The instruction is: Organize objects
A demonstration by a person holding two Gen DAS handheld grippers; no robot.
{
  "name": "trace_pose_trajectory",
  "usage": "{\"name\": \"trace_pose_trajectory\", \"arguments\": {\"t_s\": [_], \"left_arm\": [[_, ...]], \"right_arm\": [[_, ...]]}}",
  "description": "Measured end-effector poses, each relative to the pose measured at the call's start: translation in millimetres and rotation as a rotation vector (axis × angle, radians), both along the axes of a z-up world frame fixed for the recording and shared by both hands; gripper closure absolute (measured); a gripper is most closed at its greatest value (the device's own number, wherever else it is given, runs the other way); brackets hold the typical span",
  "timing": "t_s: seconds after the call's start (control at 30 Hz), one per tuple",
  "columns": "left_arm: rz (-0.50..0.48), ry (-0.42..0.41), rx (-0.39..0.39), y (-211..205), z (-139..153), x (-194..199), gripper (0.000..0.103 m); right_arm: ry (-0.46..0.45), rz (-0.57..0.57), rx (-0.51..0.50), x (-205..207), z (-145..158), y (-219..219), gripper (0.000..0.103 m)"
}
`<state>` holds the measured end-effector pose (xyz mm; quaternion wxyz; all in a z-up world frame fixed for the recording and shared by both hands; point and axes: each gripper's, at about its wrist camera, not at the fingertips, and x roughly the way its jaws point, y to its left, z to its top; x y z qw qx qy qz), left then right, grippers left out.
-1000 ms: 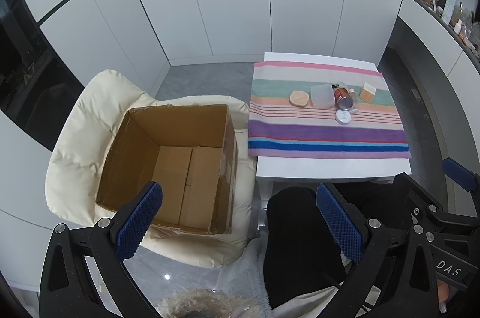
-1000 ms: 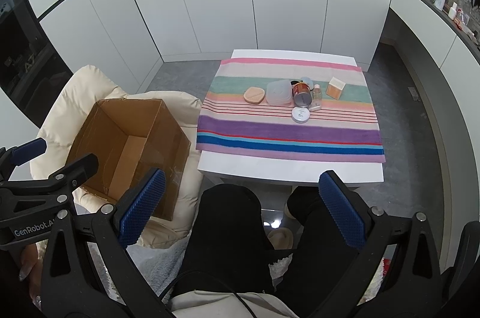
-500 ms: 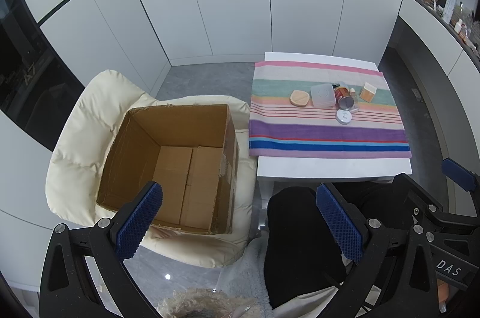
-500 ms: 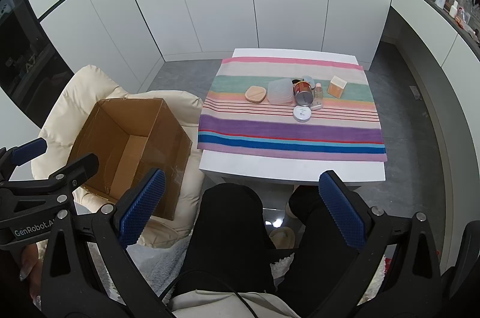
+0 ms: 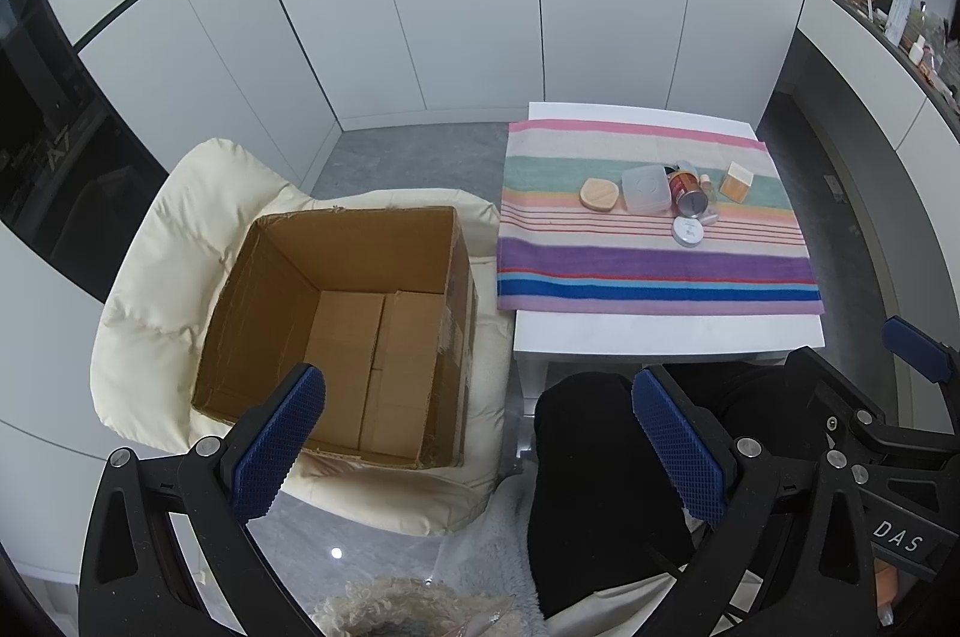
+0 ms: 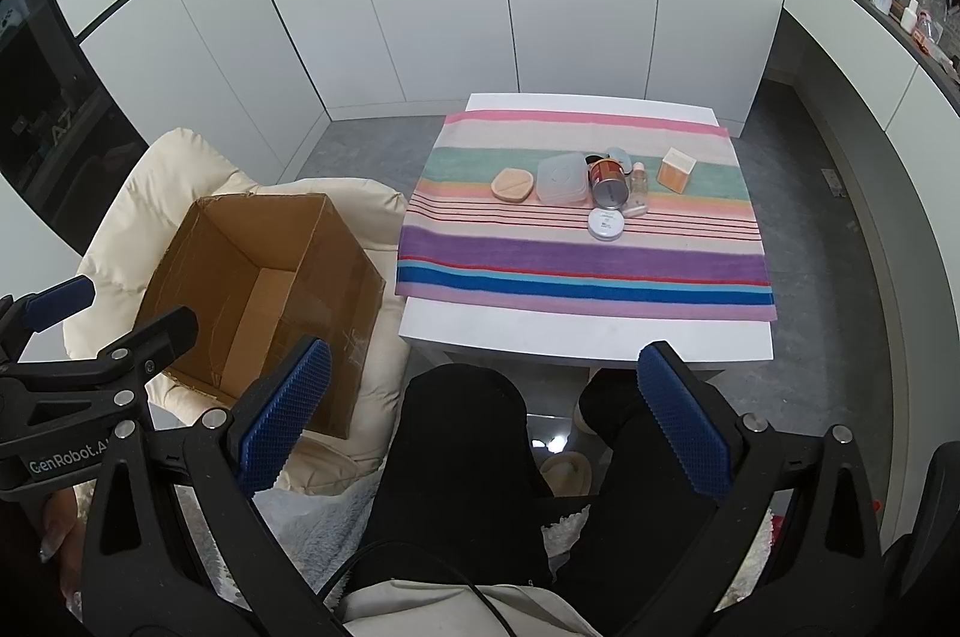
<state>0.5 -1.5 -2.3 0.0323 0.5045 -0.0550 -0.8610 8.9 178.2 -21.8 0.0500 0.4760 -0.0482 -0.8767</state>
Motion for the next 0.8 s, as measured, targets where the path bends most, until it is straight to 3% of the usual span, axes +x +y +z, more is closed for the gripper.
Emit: {"name": "trace_pose_trajectory", "arguments": {"t_s": [0.47, 0.8], "left_arm": [[-0.004, 0.0, 0.01, 6, -6, -3, 0.0], [-0.045, -0.049, 0.041, 27, -23, -12, 0.0]], "right_arm": [[-0.008, 0.001, -0.005, -3, -1, 6, 0.0], [-0.024, -0.026, -0.017, -10, -10, 28, 0.0]]}}
